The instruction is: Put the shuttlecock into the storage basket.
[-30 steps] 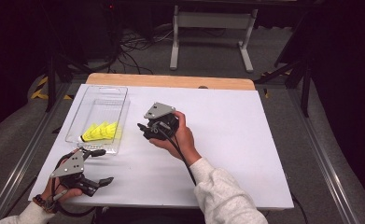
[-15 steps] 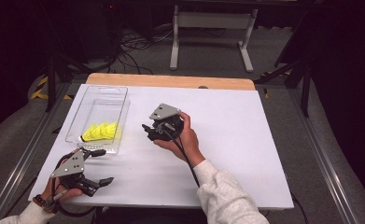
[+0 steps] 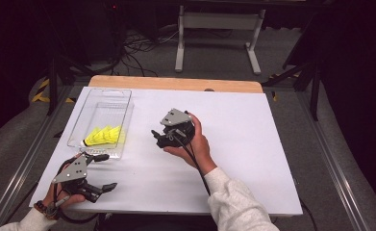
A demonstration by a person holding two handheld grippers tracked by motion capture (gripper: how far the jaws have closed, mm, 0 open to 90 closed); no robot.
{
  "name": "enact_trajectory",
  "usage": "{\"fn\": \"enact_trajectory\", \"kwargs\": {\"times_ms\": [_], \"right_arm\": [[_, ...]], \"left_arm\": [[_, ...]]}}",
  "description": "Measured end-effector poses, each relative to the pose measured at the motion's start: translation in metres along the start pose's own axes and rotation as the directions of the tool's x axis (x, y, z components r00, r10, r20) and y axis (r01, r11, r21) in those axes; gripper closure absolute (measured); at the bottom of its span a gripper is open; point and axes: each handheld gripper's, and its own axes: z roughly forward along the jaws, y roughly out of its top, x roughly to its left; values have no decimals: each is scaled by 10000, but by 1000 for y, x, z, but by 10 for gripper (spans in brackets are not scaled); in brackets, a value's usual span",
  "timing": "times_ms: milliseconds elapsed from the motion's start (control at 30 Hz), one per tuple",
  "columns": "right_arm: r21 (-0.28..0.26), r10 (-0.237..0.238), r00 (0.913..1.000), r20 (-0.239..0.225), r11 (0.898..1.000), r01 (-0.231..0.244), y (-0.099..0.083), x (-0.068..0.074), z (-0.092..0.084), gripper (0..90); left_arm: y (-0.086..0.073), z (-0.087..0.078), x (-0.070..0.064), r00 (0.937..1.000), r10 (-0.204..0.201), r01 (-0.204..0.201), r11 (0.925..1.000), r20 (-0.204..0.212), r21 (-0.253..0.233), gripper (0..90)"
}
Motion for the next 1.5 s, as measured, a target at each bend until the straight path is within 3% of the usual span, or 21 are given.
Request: {"fn": "enact_trajectory", "kwargs": {"times_ms": [667, 867, 1000, 1100, 1500], "right_arm": [[-470, 72, 9990, 430, 9989, -52, -11, -6, -15, 45], [-623, 172, 9993, 336, 9979, -150, -14, -8, -19, 37], [-555, -187, 9981, 595, 9982, 220, -15, -7, -22, 34], [-788, -83, 9980, 634, 9968, 133, -16, -7, -26, 34], [-757, -186, 9955, 930, 9968, 257, -23, -9, -41, 43]], "left_arm": [[0, 0, 0, 10000, 29, -29, 10000, 1, 52, 70], [0, 0, 0, 10000, 38, -38, 10000, -3, 50, 70], [0, 0, 0, 10000, 35, -35, 10000, -8, 37, 70], [0, 0, 0, 10000, 39, -38, 10000, -17, 35, 70], [1, -2, 0, 9999, 134, -134, 9999, -106, -12, 69]]}}
